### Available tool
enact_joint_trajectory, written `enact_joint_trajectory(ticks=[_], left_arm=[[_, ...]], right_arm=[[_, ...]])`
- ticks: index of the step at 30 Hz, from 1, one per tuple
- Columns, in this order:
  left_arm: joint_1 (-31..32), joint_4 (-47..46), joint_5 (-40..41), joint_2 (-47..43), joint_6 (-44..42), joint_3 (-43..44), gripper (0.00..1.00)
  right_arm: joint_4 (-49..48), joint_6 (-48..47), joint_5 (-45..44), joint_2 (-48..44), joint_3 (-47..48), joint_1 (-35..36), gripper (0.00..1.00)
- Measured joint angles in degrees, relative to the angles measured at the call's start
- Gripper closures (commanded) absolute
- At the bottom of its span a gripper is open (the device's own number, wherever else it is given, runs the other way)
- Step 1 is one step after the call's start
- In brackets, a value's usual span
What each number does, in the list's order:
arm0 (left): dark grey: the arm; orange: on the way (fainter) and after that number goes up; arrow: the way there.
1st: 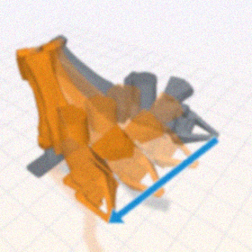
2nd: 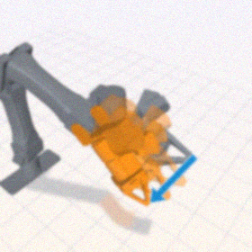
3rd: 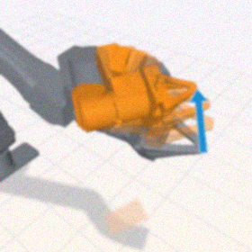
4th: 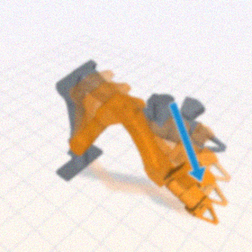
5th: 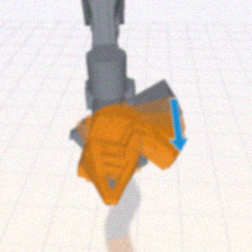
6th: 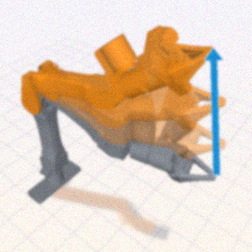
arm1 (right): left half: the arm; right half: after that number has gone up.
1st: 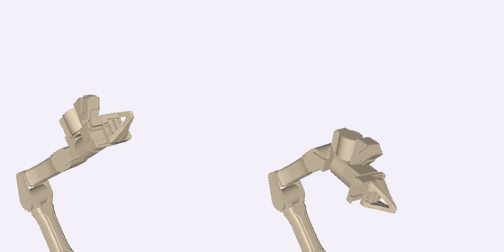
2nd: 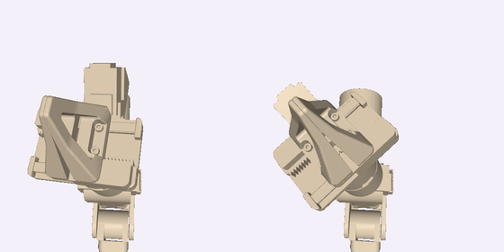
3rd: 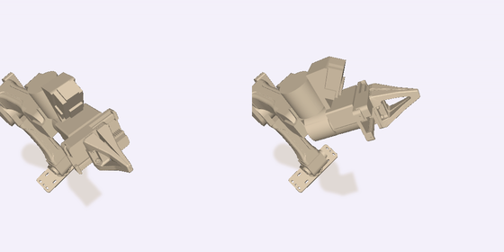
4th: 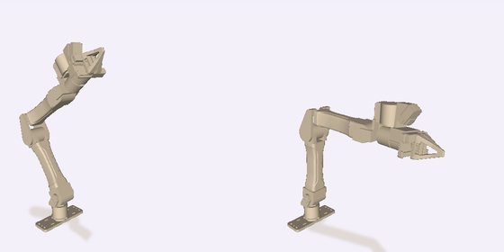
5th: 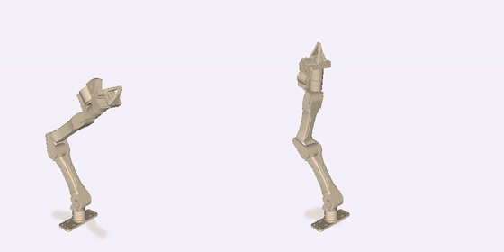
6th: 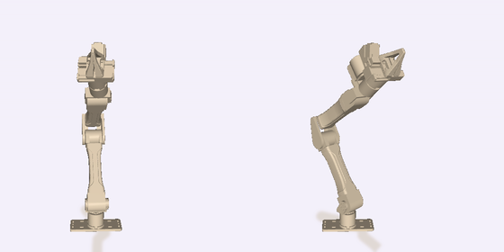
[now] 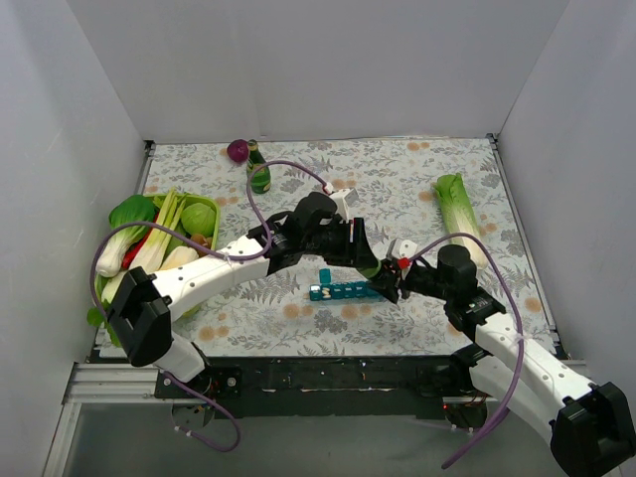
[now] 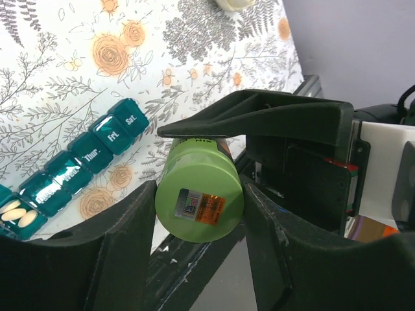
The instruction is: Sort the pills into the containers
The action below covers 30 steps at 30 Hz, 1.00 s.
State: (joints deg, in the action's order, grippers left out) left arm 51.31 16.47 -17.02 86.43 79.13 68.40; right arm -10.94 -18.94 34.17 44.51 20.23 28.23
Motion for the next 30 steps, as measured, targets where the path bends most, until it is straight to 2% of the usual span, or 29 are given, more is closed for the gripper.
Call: enact_joint_trajectory(ticks=[5, 13, 17, 22, 25, 27, 29, 30], left_arm=[[1.2, 1.7, 1.3, 0.7, -1.8, 0.8, 0.89], [0.6, 1.8, -4.1, 0.7, -7.2, 0.5, 0.89], [-0.3, 2.6, -9.6, 0.6, -12.1, 0.4, 0.89], [-0.3, 6.0, -15.5, -1.2, -22.7, 1.0, 0.87], [-0.3, 7.8, -18.3, -2.5, -28.7, 1.4, 0.78], [-0.3, 8.1, -19.4, -3.1, -30.7, 1.4, 0.65], [-0.5, 8.3, -20.4, -3.5, -31.6, 1.4, 0.50], [-0.8, 8.3, -21.2, -3.7, -31.6, 1.4, 0.32]], right_arm=[[1.7, 1.4, 0.3, 0.2, 0.0, 0.0, 0.99], [2.3, 8.1, 3.9, 0.1, 0.0, 0.0, 0.99], [2.6, 13.5, 7.7, 0.0, 0.0, 0.0, 0.99], [0.8, 23.4, 13.4, 0.1, -0.1, 0.4, 0.99], [-3.3, 30.3, 16.4, 0.3, -0.9, 0.8, 0.99], [-6.6, 34.0, 17.9, 0.5, -1.8, 1.0, 0.99], [-9.3, 37.1, 18.9, 0.5, -2.6, 1.1, 0.99], [-10.4, 38.3, 19.2, 0.5, -2.8, 1.2, 0.99]])
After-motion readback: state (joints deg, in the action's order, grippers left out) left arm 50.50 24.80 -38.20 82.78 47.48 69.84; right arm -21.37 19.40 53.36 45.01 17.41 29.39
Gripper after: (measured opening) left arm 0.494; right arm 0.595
